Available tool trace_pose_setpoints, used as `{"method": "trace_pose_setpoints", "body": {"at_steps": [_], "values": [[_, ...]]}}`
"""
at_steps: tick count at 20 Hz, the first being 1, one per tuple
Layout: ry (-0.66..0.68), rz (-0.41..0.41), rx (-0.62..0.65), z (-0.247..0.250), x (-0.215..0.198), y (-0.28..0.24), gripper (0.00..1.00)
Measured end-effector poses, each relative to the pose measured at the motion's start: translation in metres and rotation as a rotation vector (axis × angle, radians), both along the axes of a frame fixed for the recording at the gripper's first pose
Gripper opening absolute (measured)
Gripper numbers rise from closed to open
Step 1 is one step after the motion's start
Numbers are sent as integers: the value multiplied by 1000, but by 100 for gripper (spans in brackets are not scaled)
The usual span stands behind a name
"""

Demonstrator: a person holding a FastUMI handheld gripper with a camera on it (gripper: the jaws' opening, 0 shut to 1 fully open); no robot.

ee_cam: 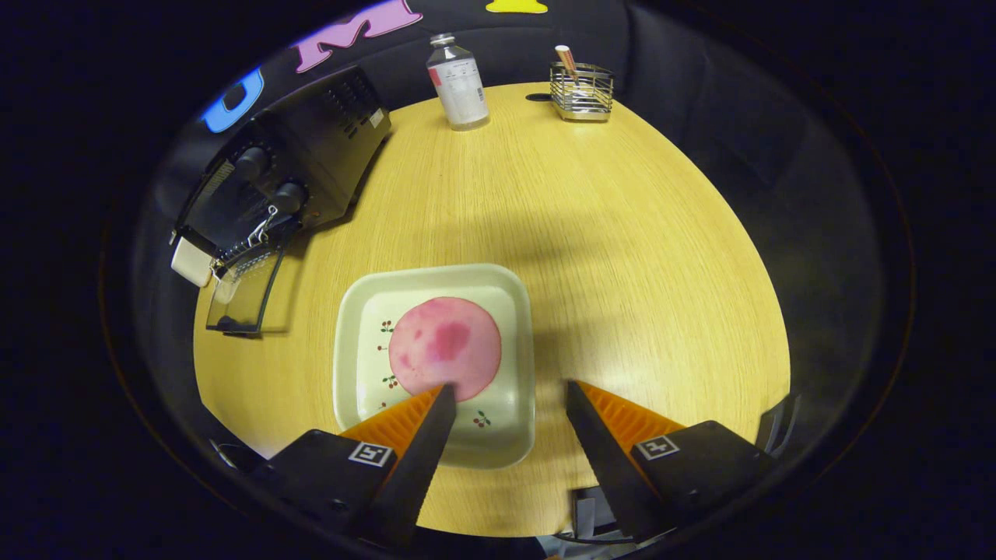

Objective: Open the toaster oven, put the food inside, and close the toaster oven door.

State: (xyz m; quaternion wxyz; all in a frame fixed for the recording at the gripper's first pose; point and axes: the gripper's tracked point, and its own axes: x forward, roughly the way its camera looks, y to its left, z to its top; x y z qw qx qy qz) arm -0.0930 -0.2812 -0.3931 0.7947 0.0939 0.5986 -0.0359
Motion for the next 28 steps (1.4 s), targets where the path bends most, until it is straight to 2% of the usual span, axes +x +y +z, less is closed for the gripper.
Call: {"method": "trace_pose_setpoints", "body": {"at_steps": [2,3,4,5,8,10,11,12,15,17,22,28], "values": [[-1,19,-15,-3,2,1,85],[4,23,-16,-1,1,3,73],[8,13,3,1,1,5,71],[9,0,1,-2,2,4,58],[14,-24,17,-1,2,-1,50],[-7,-69,53,-4,2,-4,38],[-6,-92,88,1,3,-1,16],[-3,-99,110,-3,2,0,16],[-17,-92,133,-1,2,2,8],[-28,-129,165,-1,4,4,7],[-23,-313,375,1,0,26,6],[-31,-475,567,20,2,44,6]]}}
